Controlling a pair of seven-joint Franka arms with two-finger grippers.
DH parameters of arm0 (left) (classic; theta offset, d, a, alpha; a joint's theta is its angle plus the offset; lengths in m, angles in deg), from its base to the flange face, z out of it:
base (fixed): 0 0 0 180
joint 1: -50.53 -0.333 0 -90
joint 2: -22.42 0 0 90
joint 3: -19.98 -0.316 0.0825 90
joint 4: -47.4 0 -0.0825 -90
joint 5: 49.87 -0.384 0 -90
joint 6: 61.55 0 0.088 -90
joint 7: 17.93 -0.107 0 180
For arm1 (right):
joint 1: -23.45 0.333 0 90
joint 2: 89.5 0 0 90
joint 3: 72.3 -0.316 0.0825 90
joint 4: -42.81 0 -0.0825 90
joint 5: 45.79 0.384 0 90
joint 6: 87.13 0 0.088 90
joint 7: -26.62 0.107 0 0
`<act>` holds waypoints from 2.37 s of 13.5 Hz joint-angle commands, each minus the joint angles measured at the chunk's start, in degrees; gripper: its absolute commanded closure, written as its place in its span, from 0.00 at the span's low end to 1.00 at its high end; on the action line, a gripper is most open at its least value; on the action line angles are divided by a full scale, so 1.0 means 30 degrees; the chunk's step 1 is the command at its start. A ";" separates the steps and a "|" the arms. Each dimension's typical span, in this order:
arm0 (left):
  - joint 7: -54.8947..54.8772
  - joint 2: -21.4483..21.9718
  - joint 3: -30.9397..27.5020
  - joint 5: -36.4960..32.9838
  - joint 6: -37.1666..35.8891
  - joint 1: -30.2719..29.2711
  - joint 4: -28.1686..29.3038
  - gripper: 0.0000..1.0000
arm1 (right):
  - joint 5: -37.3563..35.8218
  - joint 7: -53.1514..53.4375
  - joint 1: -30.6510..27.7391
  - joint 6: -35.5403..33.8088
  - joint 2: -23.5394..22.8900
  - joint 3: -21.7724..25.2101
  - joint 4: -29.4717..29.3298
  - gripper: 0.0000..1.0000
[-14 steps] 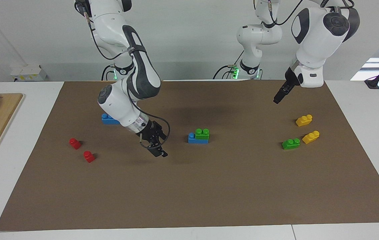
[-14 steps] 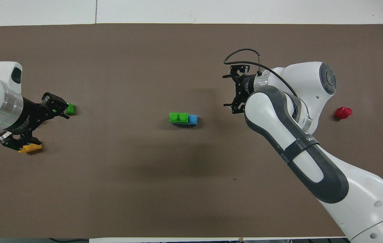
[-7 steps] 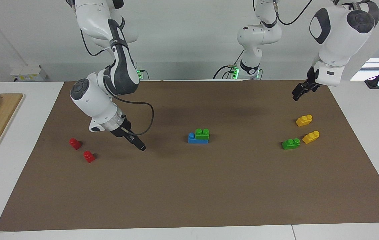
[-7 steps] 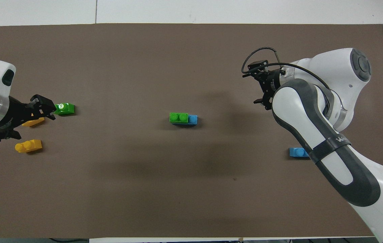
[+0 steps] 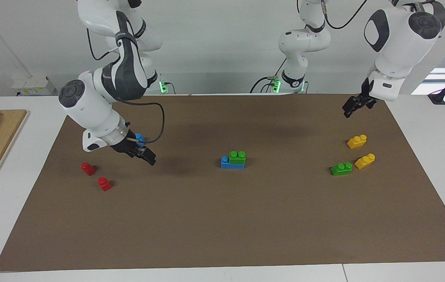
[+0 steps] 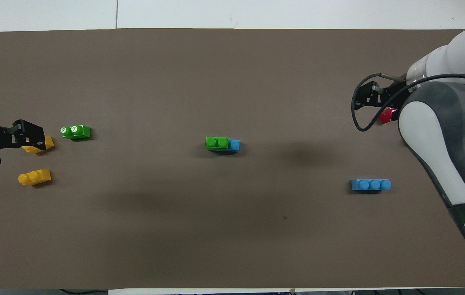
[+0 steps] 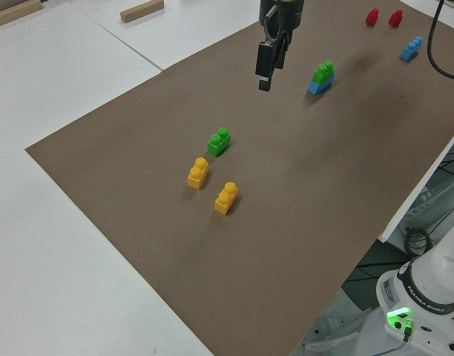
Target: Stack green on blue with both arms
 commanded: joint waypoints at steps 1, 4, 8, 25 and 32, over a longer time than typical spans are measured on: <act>-0.3963 -0.0744 -0.0220 0.0218 -0.1060 0.0169 -0.0909 0.00 | -0.0468 -0.1783 -0.0652 -0.1370 0.1206 -0.0143 0.0083 0.00; -0.4510 -0.0332 -0.0220 0.0276 -0.0770 0.0167 -0.0438 0.00 | -0.1169 -0.3073 -0.0711 -0.2543 0.2143 -0.0143 0.0083 0.00; -0.4539 -0.0479 -0.0220 0.0218 -0.0650 0.0722 -0.0614 0.00 | -0.1288 -0.3457 -0.0711 -0.3777 0.2850 -0.0143 0.0200 0.00; -0.4070 -0.0157 -0.0250 0.0188 -0.0651 0.1282 -0.0555 0.00 | -0.2370 -0.3311 -0.1033 -0.3543 0.2996 -0.0172 0.0405 0.00; -0.4070 -0.0274 -0.0250 0.0218 -0.0739 0.1692 -0.0907 0.00 | -0.2401 -0.3252 -0.1034 -0.3192 0.2967 -0.0172 0.0376 0.00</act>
